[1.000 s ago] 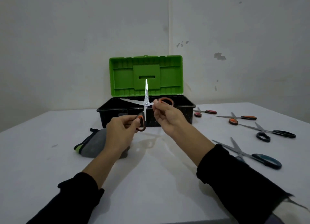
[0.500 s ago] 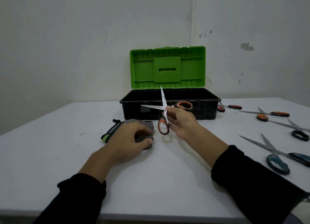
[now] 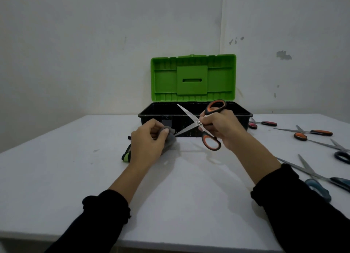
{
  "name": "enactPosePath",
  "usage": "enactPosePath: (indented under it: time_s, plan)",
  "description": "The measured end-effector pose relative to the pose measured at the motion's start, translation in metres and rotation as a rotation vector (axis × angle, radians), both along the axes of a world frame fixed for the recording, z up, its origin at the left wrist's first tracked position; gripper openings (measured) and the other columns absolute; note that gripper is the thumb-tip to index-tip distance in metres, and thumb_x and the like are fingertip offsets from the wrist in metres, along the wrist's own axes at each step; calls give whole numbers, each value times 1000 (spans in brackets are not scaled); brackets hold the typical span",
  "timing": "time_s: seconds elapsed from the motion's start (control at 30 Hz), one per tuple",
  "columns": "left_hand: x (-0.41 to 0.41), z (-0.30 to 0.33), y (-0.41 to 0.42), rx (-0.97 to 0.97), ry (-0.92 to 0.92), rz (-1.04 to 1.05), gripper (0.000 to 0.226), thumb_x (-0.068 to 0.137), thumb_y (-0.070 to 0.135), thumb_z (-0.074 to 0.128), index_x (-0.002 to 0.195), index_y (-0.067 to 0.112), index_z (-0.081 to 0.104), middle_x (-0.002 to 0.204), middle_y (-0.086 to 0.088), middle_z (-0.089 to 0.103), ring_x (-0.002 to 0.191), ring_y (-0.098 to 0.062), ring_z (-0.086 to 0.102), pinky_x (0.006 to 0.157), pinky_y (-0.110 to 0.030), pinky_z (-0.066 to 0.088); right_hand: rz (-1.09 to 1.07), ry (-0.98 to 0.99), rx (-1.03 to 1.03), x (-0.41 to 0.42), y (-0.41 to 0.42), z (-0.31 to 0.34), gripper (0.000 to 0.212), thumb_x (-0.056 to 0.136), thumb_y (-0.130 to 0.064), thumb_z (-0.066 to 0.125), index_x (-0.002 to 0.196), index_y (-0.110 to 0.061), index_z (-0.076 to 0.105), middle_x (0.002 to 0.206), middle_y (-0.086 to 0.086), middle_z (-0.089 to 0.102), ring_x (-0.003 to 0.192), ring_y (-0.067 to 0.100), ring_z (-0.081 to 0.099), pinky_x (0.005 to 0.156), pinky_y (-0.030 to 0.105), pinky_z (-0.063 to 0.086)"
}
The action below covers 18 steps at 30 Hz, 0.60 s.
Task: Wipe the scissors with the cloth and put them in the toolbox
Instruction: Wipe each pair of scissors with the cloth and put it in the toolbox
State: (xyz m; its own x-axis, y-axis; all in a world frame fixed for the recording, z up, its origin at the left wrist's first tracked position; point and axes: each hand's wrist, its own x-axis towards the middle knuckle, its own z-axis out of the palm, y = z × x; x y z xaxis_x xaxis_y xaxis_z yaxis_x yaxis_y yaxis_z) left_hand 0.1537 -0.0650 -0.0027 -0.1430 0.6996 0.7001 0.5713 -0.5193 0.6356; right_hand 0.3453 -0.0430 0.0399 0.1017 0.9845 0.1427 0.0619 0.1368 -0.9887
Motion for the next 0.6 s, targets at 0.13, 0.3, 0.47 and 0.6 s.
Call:
enactPosePath:
  time_s: [0.13,0.3,0.47,0.6]
  plan:
    - [12,-4,-5,57,-10,-127,6,84,8,64,81,12,65,74,1,70,72,-5,66,68,-19,53,-1,-33,4,-17,-2,-9,14,76,0,66,72,-14,66,53,-4,58,46,9,54,47,21,42]
    - [8,0,-6,72,49,-152,16,89,22,60,80,12,69,74,-1,70,69,-9,65,65,-24,55,3,77,-62,-22,-6,-11,14,77,-2,66,73,-15,66,62,1,63,56,12,61,50,22,46]
    - [3,2,-2,-17,245,-56,21,84,19,65,104,13,70,86,3,66,65,-2,55,61,-4,43,86,88,-43,-17,-12,-3,14,80,1,64,76,-12,64,67,4,64,57,13,63,51,20,50]
    - [1,6,-2,26,207,-18,8,78,16,72,86,14,74,76,7,64,62,2,54,61,-2,39,116,-13,-20,-20,-16,-2,11,78,0,66,77,-10,65,63,2,61,49,10,56,47,19,46]
